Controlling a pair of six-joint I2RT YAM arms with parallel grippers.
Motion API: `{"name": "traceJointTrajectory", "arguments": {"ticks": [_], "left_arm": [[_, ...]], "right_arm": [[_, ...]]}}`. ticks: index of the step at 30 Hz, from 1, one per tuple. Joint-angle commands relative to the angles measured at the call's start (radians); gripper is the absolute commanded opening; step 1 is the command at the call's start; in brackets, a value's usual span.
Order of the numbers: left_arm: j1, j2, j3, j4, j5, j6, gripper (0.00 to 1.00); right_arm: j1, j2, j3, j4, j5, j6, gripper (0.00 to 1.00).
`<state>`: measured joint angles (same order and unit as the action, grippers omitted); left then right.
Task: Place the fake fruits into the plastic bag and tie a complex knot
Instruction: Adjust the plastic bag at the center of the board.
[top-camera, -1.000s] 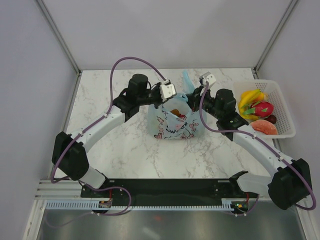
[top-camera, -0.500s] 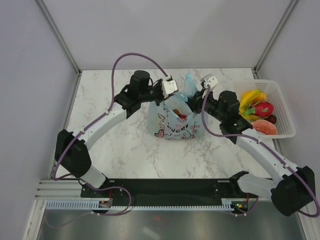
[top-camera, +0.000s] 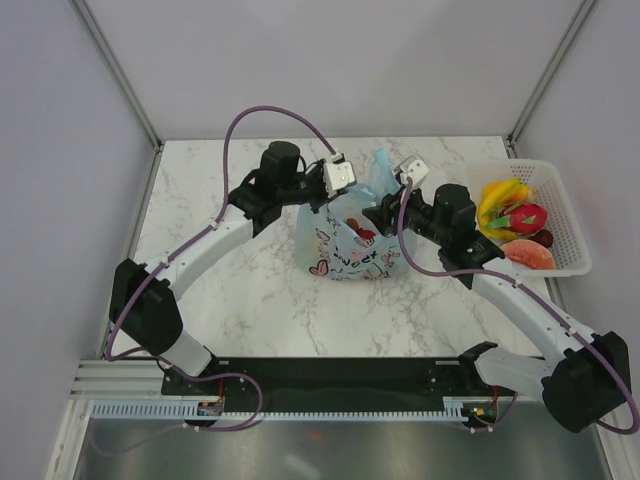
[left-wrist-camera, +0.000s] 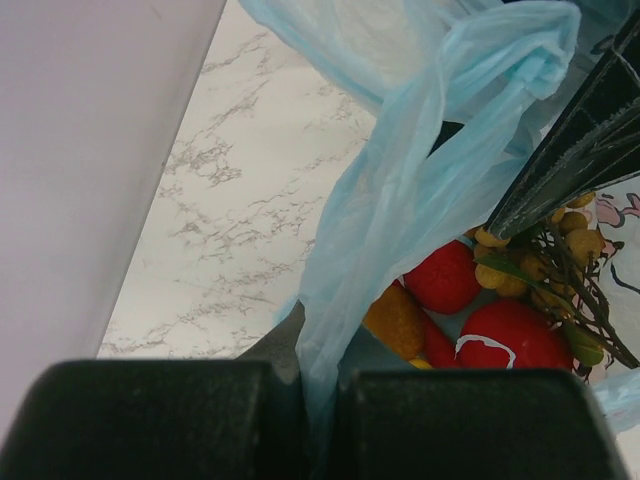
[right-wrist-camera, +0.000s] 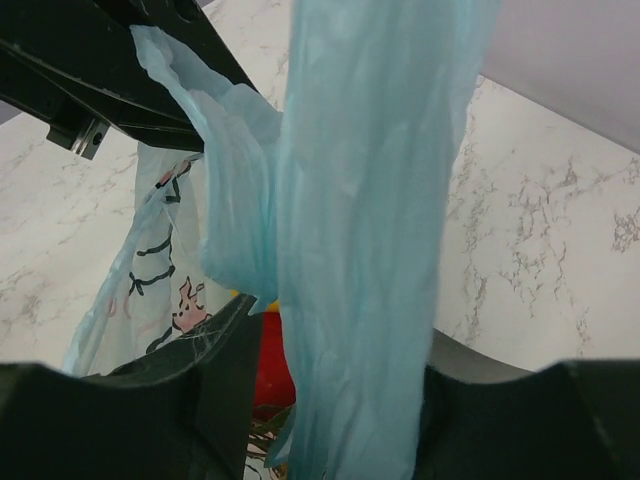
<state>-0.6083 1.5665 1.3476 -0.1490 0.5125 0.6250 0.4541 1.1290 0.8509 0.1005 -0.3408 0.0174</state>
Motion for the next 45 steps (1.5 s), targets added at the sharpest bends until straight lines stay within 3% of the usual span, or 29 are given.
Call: {"name": "traceJointTrajectory", "arguments": {"ticks": [1, 8, 16, 20, 22, 23, 28, 32, 34, 37, 45], "left_arm": [[-0.005, 0.003, 0.035, -0.027, 0.043, 0.024, 0.02], [-0.028, 0.012, 0.035, -0.084, 0.055, 0.104, 0.02], [-0.065, 0.043, 0.077, -0.136, -0.028, 0.140, 0.02], [-0.071, 0.036, 0.076, -0.139, -0.060, 0.147, 0.02], [-0.076, 0.032, 0.076, -0.138, -0.075, 0.150, 0.02], [-0.077, 0.030, 0.076, -0.139, -0.078, 0.153, 0.02], [-0.094, 0.006, 0.071, -0.153, -0.109, 0.166, 0.02], [-0.108, -0.002, 0.074, -0.173, -0.144, 0.176, 0.02], [-0.108, -0.003, 0.077, -0.179, -0.147, 0.173, 0.02], [-0.114, -0.014, 0.084, -0.187, -0.149, 0.168, 0.02], [-0.125, -0.034, 0.079, -0.201, -0.180, 0.173, 0.02]], "right_arm": [[-0.002, -0.017, 0.005, 0.013, -0.052, -0.031, 0.53], [-0.002, -0.006, 0.013, 0.018, -0.047, -0.020, 0.53], [-0.002, -0.014, 0.014, 0.013, -0.041, -0.019, 0.54], [-0.002, -0.012, 0.019, 0.011, -0.046, -0.017, 0.49], [-0.002, -0.009, 0.025, 0.008, -0.050, -0.017, 0.34], [-0.002, -0.008, 0.028, 0.005, -0.049, -0.017, 0.31], [-0.003, -0.005, 0.039, -0.010, -0.052, -0.017, 0.33], [-0.002, -0.005, 0.048, -0.018, -0.052, -0.017, 0.25], [-0.002, -0.003, 0.048, -0.024, -0.052, -0.017, 0.27], [-0.002, 0.002, 0.056, -0.038, -0.050, -0.023, 0.38], [-0.002, -0.024, 0.054, -0.045, -0.026, -0.024, 0.40]]}}
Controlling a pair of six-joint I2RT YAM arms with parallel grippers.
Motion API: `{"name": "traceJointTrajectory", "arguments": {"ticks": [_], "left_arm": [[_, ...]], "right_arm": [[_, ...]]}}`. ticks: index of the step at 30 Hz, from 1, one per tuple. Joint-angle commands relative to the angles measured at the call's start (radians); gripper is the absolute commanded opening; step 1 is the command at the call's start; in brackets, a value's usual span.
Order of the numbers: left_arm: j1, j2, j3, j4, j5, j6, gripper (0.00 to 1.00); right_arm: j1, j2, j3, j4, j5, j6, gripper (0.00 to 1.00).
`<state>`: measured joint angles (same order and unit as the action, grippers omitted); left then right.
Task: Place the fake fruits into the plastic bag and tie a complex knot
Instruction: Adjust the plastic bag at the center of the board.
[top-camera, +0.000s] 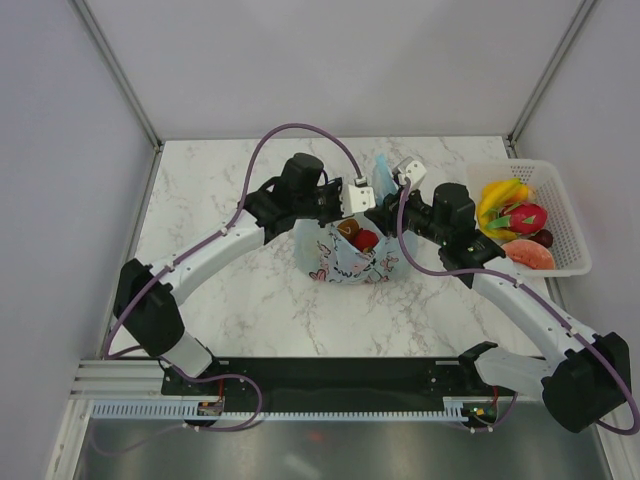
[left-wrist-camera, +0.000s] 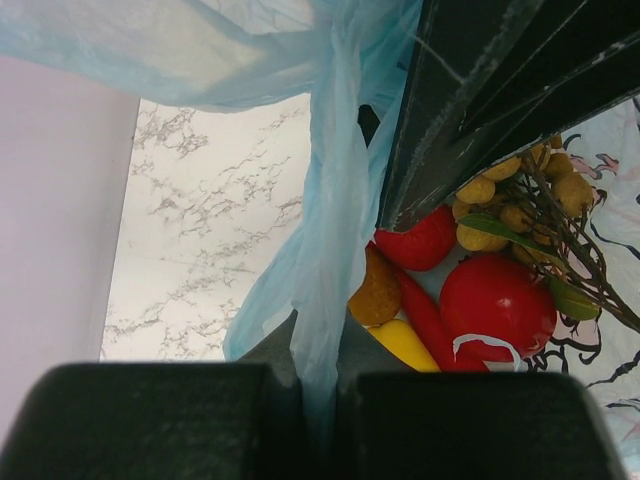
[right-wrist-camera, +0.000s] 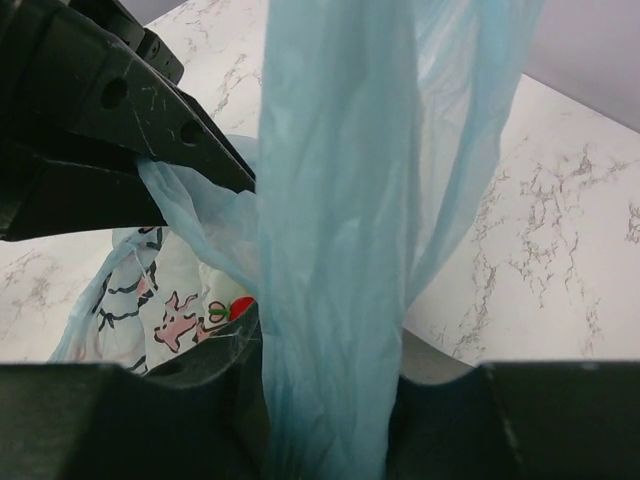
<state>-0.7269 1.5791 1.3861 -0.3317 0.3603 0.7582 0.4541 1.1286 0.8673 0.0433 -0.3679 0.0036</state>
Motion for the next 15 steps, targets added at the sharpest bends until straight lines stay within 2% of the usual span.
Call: {"name": "traceJointTrajectory", "arguments": {"ticks": [1, 10, 15], "left_arm": [[-0.006, -0.047, 0.039, -0.021, -0.032, 0.041, 0.02], [-0.006, -0.025, 0.057, -0.030, -0.067, 0.030, 0.02], [-0.006, -0.025, 0.059, -0.030, -0.078, 0.027, 0.02]], "right_arm": [[-0.002, -0.029, 0.036, 0.012, 0.000, -0.008, 0.40], [-0.003, -0.049, 0.047, -0.020, 0.021, -0.005, 0.45], [-0.002, -0.050, 0.050, -0.026, 0.026, -0.005, 0.45]]}}
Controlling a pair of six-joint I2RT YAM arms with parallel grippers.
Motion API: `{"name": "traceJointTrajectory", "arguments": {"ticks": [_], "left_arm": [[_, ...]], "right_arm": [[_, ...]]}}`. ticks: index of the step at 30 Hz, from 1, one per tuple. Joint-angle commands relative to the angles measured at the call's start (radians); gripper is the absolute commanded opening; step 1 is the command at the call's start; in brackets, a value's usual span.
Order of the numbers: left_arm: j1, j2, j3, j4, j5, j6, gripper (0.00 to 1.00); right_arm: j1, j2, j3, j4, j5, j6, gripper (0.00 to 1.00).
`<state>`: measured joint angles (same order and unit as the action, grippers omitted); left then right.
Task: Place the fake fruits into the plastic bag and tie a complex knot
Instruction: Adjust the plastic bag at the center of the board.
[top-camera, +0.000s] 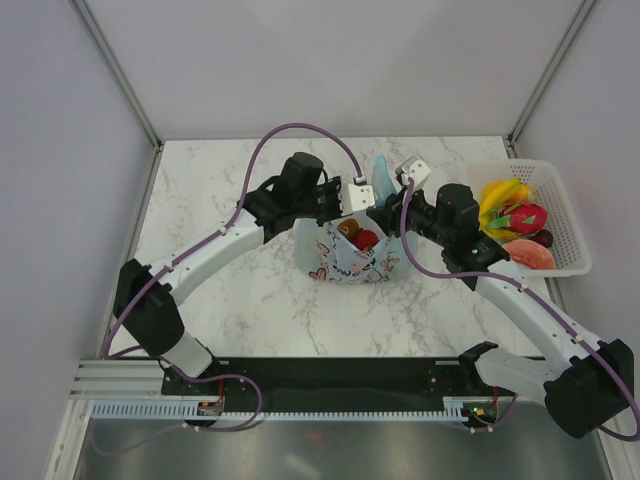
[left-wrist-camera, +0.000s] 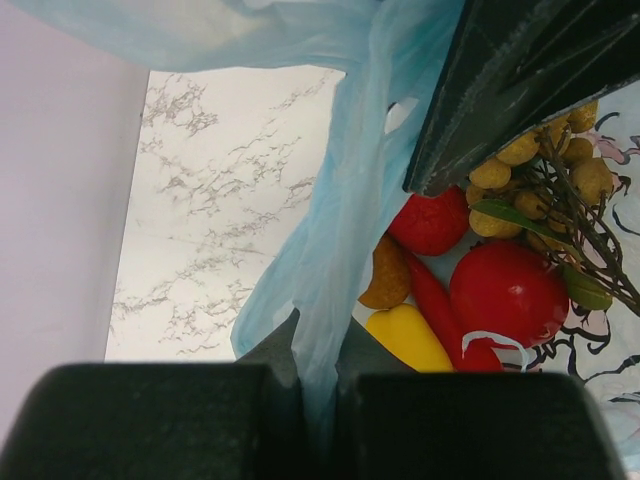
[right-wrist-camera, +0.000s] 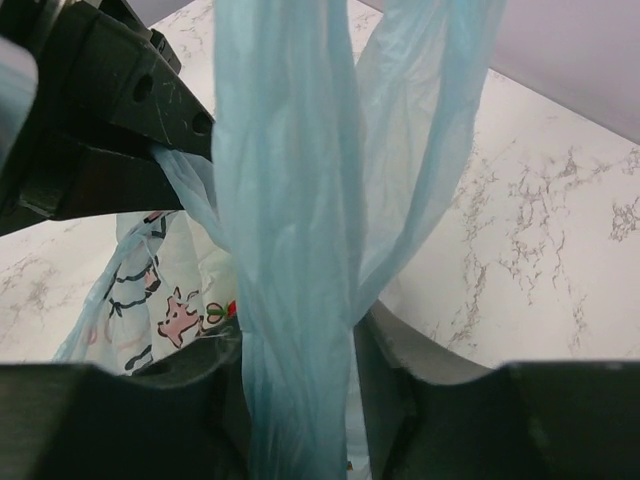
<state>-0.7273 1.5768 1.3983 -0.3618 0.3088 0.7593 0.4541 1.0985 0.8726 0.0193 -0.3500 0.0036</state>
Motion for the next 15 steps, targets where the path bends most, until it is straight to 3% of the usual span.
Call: {"name": "traceJointTrajectory", "arguments": {"ticks": [1, 3, 4, 7, 15], "left_arm": [[-0.006, -0.024, 0.047, -0.002, -0.025, 0.028, 0.02], [-0.006, -0.026, 0.047, -0.002, -0.024, 0.023, 0.02], [-0.006, -0.032, 0.047, -0.003, -0.020, 0.025, 0.02], [-0.006, -0.052, 0.045, -0.005, 0.010, 0.014, 0.02], [-0.006, -0.113, 0.053, -0.009, 0.153, -0.061, 0.02]], "right_arm": [[-0.002, -0.019, 0.043, -0.002, 0.012, -0.005, 0.40], [-0.002, -0.017, 0.045, -0.002, 0.014, -0.004, 0.33], [-0.002, -0.015, 0.046, -0.002, 0.016, -0.004, 0.21], [-0.002, -0.005, 0.057, -0.004, 0.025, -0.004, 0.00], [0.001, -0.008, 0.046, 0.054, 0.199, 0.102, 0.00]]}}
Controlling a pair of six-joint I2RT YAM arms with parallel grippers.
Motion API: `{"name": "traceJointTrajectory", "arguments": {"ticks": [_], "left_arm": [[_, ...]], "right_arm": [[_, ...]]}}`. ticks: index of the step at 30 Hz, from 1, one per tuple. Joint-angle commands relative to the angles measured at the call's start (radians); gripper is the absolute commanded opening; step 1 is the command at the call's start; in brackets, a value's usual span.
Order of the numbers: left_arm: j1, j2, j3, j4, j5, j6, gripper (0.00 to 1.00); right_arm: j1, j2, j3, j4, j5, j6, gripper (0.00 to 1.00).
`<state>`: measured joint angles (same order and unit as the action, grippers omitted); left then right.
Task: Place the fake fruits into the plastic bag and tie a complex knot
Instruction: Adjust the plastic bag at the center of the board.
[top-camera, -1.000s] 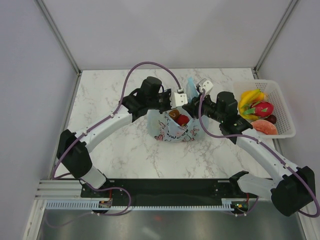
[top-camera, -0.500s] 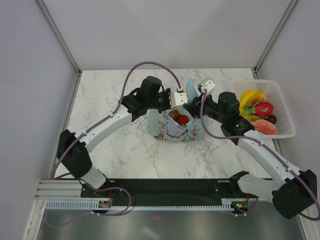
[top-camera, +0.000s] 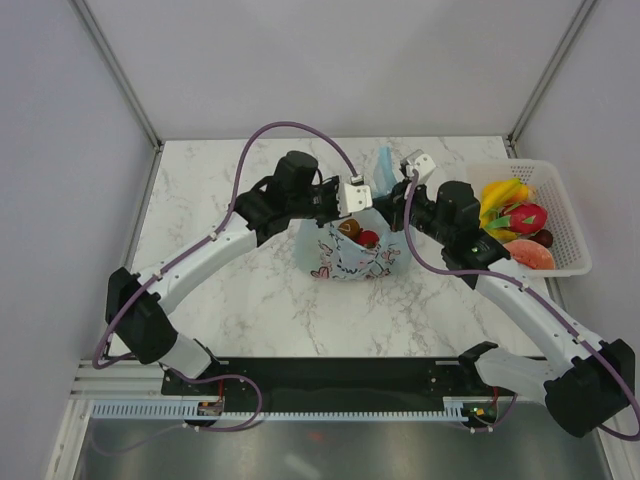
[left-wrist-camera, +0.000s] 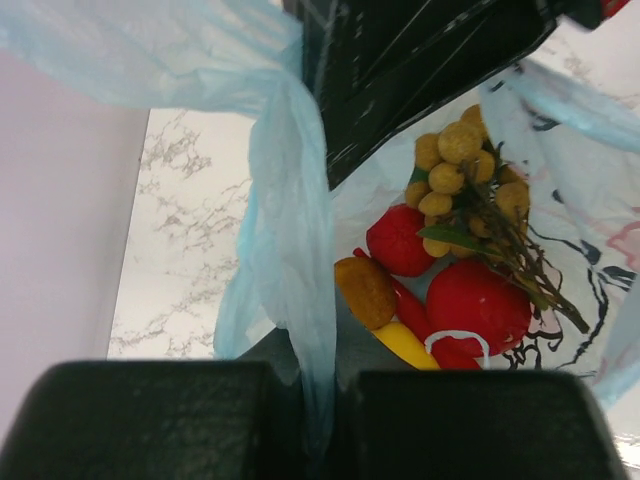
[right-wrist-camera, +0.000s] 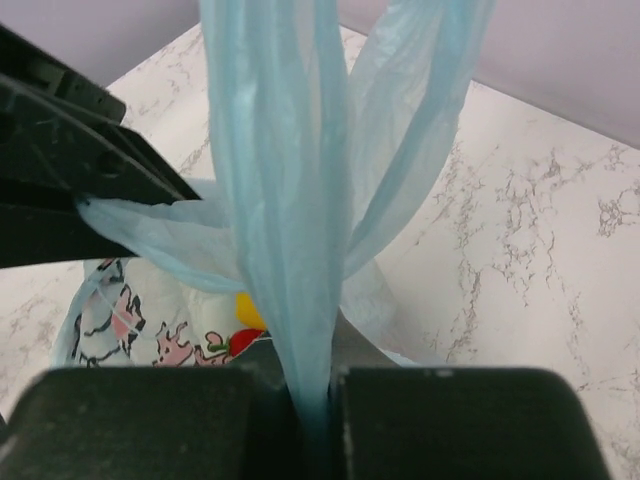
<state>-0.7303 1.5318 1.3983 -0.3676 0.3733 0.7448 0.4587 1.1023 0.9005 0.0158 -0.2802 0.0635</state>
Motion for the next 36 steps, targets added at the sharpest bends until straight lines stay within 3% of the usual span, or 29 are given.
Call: {"name": "traceJointTrajectory", "arguments": {"ticks": [1, 6, 10, 18, 24, 31, 36], "left_arm": [[-0.003, -0.071, 0.062, -0.004, 0.098, -0.053, 0.02], [-0.001, -0.052, 0.102, -0.004, 0.130, -0.116, 0.02], [-0.003, -0.012, 0.165, -0.002, 0.110, -0.169, 0.02], [-0.001, 0.051, 0.229, 0.002, 0.139, -0.248, 0.02], [-0.003, 0.082, 0.242, 0.033, -0.010, -0.259, 0.02], [-0.015, 0.050, 0.064, 0.363, -0.125, -0.317, 0.03], [-0.050, 0.018, -0.031, 0.557, -0.262, -0.288, 0.15]], "right_arm": [[-0.002, -0.018, 0.009, 0.070, 0.151, 0.056, 0.00], [0.041, -0.053, -0.044, 0.150, 0.274, 0.097, 0.00], [0.118, -0.070, -0.061, 0.174, 0.516, 0.101, 0.00], [0.215, -0.067, -0.064, 0.162, 0.779, 0.116, 0.00], [0.248, -0.068, -0.054, 0.119, 0.892, 0.128, 0.00], [0.265, -0.076, -0.074, 0.115, 0.946, 0.219, 0.00], [0.271, -0.081, -0.077, 0.105, 0.964, 0.268, 0.00]]}}
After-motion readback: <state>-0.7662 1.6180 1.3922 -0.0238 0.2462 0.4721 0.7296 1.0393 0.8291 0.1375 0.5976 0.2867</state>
